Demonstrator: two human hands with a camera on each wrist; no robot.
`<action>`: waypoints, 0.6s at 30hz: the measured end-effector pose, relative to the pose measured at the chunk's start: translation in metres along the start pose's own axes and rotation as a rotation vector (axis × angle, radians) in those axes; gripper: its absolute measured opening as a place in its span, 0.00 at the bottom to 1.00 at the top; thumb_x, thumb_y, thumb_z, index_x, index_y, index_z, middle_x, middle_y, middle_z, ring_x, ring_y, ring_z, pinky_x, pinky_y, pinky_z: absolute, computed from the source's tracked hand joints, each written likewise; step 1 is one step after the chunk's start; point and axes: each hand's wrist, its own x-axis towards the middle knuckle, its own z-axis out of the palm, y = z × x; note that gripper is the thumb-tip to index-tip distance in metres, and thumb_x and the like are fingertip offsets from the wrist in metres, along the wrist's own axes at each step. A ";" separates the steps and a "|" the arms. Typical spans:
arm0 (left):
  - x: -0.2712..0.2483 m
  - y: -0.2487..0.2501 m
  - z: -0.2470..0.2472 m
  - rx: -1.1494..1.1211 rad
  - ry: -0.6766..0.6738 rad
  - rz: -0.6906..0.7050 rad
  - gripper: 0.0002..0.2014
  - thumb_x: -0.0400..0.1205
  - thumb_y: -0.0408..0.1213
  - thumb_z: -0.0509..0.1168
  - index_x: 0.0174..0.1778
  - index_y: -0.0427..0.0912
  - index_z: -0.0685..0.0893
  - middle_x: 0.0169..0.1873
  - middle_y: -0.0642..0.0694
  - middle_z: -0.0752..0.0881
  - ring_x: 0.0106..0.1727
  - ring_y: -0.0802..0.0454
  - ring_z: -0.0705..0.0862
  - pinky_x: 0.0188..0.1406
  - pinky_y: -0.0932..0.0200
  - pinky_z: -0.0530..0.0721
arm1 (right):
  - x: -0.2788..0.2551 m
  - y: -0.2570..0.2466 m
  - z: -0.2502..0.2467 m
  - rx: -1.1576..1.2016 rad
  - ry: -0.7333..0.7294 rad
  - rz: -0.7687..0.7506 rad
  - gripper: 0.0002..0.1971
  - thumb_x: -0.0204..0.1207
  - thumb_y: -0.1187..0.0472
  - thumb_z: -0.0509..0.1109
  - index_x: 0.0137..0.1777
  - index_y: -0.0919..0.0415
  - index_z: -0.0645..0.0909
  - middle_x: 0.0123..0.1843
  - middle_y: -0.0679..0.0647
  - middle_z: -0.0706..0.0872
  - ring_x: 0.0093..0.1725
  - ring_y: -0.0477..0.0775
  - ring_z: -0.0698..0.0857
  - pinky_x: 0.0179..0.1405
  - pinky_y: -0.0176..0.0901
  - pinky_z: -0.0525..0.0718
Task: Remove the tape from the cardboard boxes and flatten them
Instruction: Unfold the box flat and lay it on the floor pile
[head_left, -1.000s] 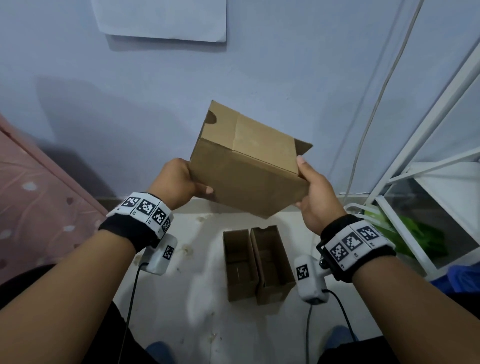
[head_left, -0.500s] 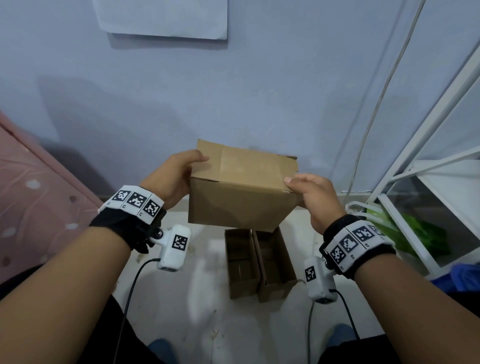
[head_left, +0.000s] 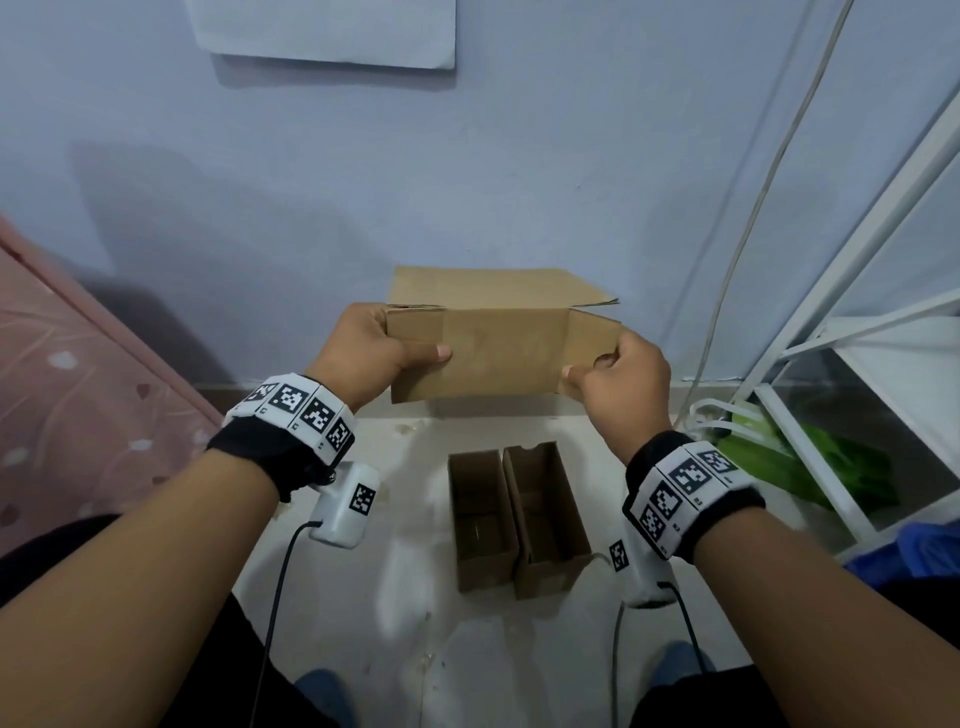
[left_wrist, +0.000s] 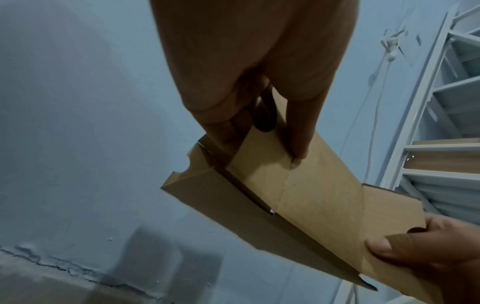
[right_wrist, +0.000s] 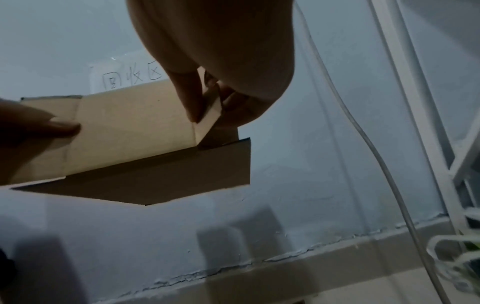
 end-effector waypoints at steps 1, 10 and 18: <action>0.000 -0.001 0.001 0.006 0.000 0.006 0.15 0.71 0.24 0.79 0.53 0.39 0.92 0.45 0.44 0.94 0.46 0.48 0.93 0.45 0.57 0.91 | -0.001 -0.001 0.001 -0.002 0.004 -0.022 0.12 0.70 0.73 0.76 0.41 0.63 0.74 0.31 0.52 0.70 0.30 0.50 0.68 0.30 0.40 0.75; 0.003 -0.003 -0.006 -0.006 -0.023 -0.013 0.17 0.73 0.22 0.76 0.54 0.43 0.88 0.48 0.43 0.92 0.50 0.46 0.91 0.50 0.49 0.90 | 0.009 -0.007 -0.003 0.535 -0.061 0.360 0.20 0.85 0.45 0.65 0.46 0.64 0.82 0.44 0.58 0.84 0.42 0.55 0.84 0.46 0.50 0.85; -0.001 0.005 0.000 -0.163 -0.060 -0.054 0.15 0.78 0.57 0.68 0.40 0.49 0.88 0.34 0.50 0.84 0.36 0.54 0.83 0.41 0.55 0.82 | 0.016 0.000 -0.009 0.611 -0.132 0.628 0.16 0.78 0.64 0.73 0.65 0.68 0.82 0.48 0.63 0.91 0.40 0.63 0.91 0.56 0.67 0.89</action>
